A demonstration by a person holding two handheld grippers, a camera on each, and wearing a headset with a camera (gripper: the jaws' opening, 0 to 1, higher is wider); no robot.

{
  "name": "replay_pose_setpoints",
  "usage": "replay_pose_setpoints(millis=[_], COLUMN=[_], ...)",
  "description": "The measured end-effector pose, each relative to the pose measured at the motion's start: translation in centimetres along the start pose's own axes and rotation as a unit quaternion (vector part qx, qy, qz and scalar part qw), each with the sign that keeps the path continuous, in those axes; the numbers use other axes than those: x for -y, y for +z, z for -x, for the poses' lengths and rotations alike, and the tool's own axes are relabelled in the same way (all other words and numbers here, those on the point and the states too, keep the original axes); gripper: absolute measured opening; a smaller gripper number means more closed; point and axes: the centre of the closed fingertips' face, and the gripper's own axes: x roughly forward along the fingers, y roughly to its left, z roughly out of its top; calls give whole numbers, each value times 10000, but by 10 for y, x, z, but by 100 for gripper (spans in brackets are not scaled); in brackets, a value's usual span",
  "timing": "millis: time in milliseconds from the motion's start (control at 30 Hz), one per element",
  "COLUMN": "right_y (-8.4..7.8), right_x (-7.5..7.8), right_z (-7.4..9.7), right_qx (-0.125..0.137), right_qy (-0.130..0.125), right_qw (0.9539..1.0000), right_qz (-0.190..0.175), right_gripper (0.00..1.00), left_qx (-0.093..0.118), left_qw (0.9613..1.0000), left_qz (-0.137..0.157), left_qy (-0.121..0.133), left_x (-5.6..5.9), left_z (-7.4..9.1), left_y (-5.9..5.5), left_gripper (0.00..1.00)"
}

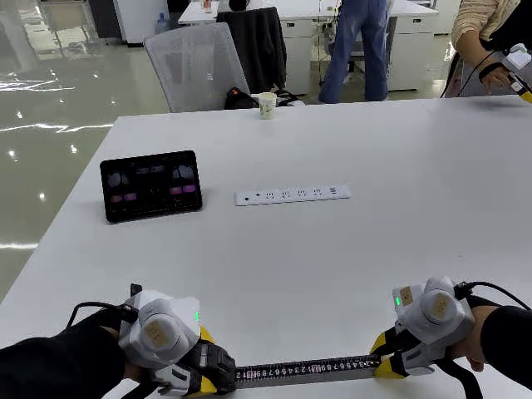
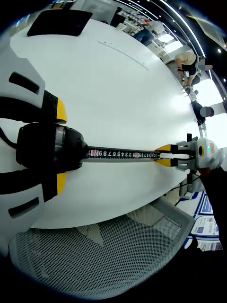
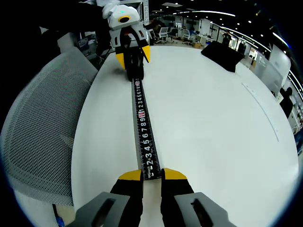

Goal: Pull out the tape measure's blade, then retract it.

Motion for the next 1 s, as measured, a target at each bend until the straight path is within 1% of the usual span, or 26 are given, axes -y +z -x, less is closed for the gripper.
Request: replay_pose_setpoints(millis=[800,1000], right_y=[-8,-8], right_x=[2,2], right_z=[5,5], right_qx=[-12,-8], right_qy=[-40,-59], right_qw=[10000,10000], right_qz=[-73,-79], right_gripper=[10,10], left_qx=[-2,-3], left_qw=[10000,10000], left_qz=[1,21], left_qy=[5,3], left_x=[-1,-1], left_z=[0,0], left_y=[0,-1], left_gripper=[31,32])
